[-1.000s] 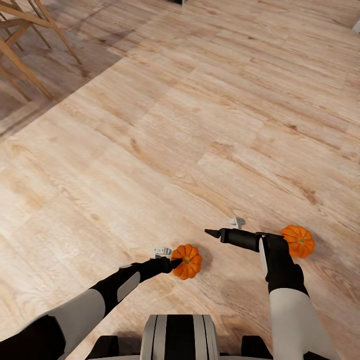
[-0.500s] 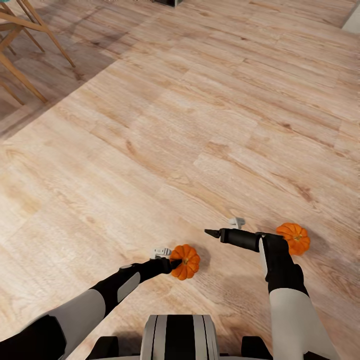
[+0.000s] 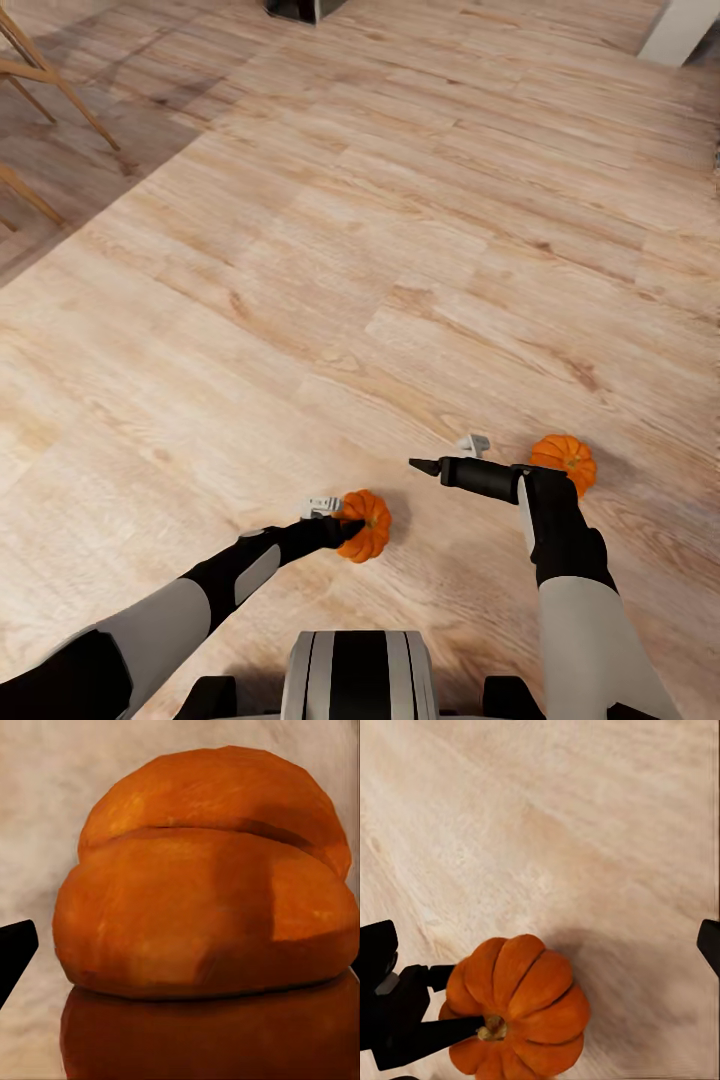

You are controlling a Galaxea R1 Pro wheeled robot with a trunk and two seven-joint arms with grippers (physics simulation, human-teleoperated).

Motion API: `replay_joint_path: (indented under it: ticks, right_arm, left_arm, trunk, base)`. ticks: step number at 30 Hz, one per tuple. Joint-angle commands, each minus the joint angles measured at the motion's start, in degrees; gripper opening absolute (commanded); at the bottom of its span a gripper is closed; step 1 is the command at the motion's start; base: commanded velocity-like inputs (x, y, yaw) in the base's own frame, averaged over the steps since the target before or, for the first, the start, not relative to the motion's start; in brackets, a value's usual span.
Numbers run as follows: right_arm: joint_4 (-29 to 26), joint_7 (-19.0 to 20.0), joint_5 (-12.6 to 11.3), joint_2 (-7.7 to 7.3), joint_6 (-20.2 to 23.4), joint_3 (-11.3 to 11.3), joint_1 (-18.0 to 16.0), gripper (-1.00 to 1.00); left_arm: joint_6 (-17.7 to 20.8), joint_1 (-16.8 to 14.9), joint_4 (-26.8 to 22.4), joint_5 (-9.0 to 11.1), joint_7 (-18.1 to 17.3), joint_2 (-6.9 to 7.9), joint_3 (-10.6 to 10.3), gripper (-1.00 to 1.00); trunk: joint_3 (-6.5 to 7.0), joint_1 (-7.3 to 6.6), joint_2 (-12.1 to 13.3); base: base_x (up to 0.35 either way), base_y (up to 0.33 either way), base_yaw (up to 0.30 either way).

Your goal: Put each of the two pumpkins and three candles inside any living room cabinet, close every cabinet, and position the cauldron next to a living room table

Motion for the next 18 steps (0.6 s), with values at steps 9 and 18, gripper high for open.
replay_joint_path:
  ticks: [9,18]
  right_arm:
    - [0.03,0.14,0.0,0.0,0.0,0.0,0.0,1.0]
    - [-0.03,0.13,0.01,0.0,0.0,0.0,0.0,1.0]
  left_arm:
    - [0.0,0.01,-0.1,-0.19,0.11,-0.06,-0.22,-1.0]
    - [-0.17,0.01,-0.45,-0.27,-4.23,0.15,-1.31,-1.0]
  trunk:
    - [0.62,0.01,0.0]
    - [0.71,0.01,0.0]
  base:
    - [0.0,0.0,-0.21]
    - [0.0,0.0,-0.031]
